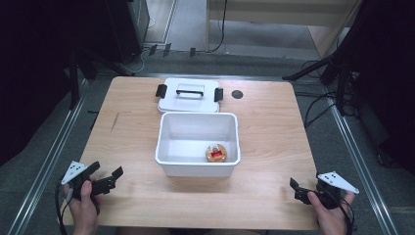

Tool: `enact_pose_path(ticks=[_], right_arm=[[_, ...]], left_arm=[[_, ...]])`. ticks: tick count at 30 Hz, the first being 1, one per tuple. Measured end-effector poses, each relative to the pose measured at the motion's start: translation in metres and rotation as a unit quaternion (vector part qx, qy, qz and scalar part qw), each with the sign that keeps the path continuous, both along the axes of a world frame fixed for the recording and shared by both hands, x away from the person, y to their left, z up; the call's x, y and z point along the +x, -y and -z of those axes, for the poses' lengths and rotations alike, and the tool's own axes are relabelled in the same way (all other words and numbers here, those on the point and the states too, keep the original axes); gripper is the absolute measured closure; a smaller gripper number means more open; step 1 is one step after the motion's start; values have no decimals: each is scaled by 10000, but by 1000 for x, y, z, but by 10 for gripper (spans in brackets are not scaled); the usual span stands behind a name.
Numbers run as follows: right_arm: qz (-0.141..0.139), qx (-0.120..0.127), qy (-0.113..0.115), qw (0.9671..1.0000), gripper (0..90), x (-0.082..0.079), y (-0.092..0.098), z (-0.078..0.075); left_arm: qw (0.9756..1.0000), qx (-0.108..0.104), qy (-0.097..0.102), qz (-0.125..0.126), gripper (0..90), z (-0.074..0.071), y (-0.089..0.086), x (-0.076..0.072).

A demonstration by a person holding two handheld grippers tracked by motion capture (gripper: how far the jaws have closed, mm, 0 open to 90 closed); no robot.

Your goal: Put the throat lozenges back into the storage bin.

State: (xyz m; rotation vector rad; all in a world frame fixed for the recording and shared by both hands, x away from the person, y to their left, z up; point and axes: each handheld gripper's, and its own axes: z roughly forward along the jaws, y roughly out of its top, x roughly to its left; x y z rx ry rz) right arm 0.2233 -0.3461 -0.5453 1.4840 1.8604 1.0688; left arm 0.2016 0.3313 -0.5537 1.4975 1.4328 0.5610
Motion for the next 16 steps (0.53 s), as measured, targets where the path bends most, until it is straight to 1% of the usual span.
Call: enact_pose_path(ticks=[2, 7, 9, 10, 12, 14, 15, 16], right_arm=[[63, 89, 48, 9999, 0, -3, 5, 2], [296, 302, 336, 9985, 0, -11, 8, 1], [344, 320, 353, 9983, 0, -12, 9, 1], [344, 320, 353, 9983, 0, -12, 9, 1], [396, 433, 282, 9979, 0, -11, 12, 1], [423, 443, 254, 9978, 0, -10, 12, 2], [428, 444, 215, 9979, 0, -10, 12, 2], [401, 394, 138, 9983, 0, -8, 11, 2]], left_arm=[[10000, -18, 7, -7, 0, 0, 0, 0], [10000, -4, 5, 7, 0, 0, 0, 0], [10000, -3, 5, 6, 0, 0, 0, 0], [10000, -3, 3, 11, 0, 0, 0, 0], [10000, -21, 27, 22, 0, 0, 0, 0], [10000, -19, 39, 36, 0, 0, 0, 0], [10000, -12, 63, 36, 0, 0, 0, 0], [10000, 3, 60, 40, 0, 0, 0, -1]])
